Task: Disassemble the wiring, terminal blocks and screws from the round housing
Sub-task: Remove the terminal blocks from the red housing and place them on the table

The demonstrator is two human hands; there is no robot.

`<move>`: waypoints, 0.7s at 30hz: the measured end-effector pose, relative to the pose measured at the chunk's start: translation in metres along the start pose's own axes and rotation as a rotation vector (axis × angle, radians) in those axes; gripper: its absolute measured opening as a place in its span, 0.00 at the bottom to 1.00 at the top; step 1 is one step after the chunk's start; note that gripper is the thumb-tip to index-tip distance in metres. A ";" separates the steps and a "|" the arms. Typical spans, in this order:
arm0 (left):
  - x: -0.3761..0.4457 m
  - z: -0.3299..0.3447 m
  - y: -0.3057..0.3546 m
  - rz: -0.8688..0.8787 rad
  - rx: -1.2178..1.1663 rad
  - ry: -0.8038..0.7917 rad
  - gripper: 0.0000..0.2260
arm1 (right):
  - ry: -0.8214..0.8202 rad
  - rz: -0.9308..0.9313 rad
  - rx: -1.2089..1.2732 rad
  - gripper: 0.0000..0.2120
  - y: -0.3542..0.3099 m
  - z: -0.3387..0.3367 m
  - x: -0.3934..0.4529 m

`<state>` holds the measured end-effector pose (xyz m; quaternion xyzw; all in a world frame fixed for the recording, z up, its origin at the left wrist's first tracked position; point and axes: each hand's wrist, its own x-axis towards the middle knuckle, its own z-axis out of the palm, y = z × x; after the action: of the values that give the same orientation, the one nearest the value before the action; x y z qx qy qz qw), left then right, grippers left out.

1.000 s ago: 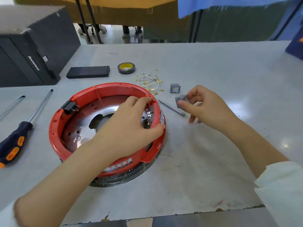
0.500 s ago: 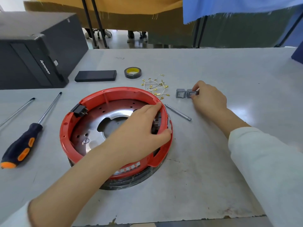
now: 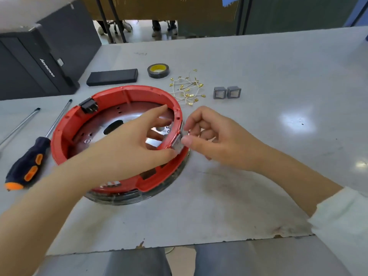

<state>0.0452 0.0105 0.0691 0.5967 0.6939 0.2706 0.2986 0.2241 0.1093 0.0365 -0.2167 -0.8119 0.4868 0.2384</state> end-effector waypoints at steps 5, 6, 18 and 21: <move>-0.008 0.008 0.005 -0.182 0.129 0.174 0.20 | 0.055 -0.075 -0.155 0.17 0.013 0.018 -0.007; -0.008 0.008 0.005 -0.187 0.102 0.147 0.21 | 0.072 -0.069 -0.188 0.17 0.015 0.019 -0.008; -0.004 0.009 0.010 0.069 0.274 0.079 0.22 | 0.228 -0.203 -0.578 0.19 0.011 0.015 -0.014; -0.003 0.009 0.010 0.165 0.386 0.091 0.21 | 0.180 -0.185 -0.580 0.18 0.010 0.012 -0.013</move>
<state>0.0589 0.0087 0.0701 0.6848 0.6944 0.1830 0.1240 0.2287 0.0976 0.0199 -0.2431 -0.9088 0.1903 0.2807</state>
